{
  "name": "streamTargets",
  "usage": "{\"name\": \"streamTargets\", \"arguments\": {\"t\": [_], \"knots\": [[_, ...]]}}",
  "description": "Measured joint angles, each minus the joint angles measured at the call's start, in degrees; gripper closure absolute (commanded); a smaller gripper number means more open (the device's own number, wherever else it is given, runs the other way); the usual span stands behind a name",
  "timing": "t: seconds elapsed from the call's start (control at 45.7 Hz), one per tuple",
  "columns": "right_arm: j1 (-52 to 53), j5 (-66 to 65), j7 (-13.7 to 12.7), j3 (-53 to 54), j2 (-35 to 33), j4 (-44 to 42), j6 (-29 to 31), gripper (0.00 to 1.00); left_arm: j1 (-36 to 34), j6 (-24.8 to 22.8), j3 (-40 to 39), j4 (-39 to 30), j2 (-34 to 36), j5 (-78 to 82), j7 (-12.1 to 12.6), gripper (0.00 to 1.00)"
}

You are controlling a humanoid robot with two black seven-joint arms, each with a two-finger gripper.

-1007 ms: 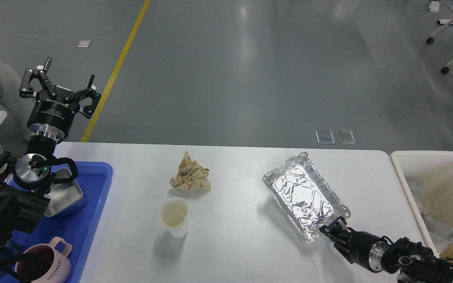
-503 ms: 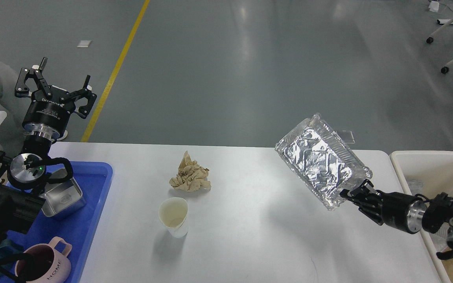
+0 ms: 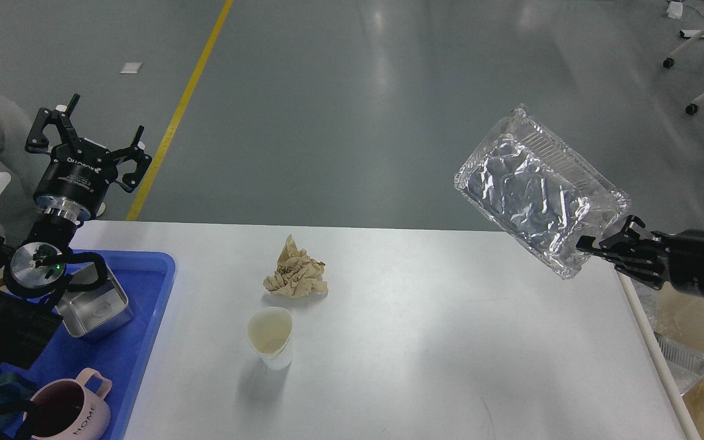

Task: Tidy desktop
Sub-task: 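Lower the foil tray back onto the table with the right gripper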

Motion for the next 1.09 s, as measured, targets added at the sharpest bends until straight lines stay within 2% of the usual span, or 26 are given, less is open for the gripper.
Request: {"name": "streamTargets", "arguments": {"t": [0.088,0.175,0.525,0.744,1.094], "knots": [[0.27,-1.81,1.98,0.00,-0.49,1.22,1.98,1.00,0.25,-0.20,1.23,-0.05,0.67,0.00,0.00,0.03],[0.50,-2.70,2.89,-0.10,0.45,1.72,3.09,1.00,0.37,-0.36,1.75,-0.11,1.01,0.00,0.00,0.03],[2.94,-12.54,3.14,-8.13,9.58,1.03,6.29,1.00,0.34,-0.55,5.01,-0.17,3.24,0.04,0.07,0.03],[5.88,-15.23,1.93,-13.86,14.58,-2.87,6.40,1.00,0.15,-0.97,9.36,-0.17,4.73,0.09,0.06,0.03],[11.32,-15.81,-0.96,-19.53,18.08,-6.65,7.76,1.00,-0.33,-2.68,14.10,-0.17,6.23,4.03,-0.04,0.03]]}}
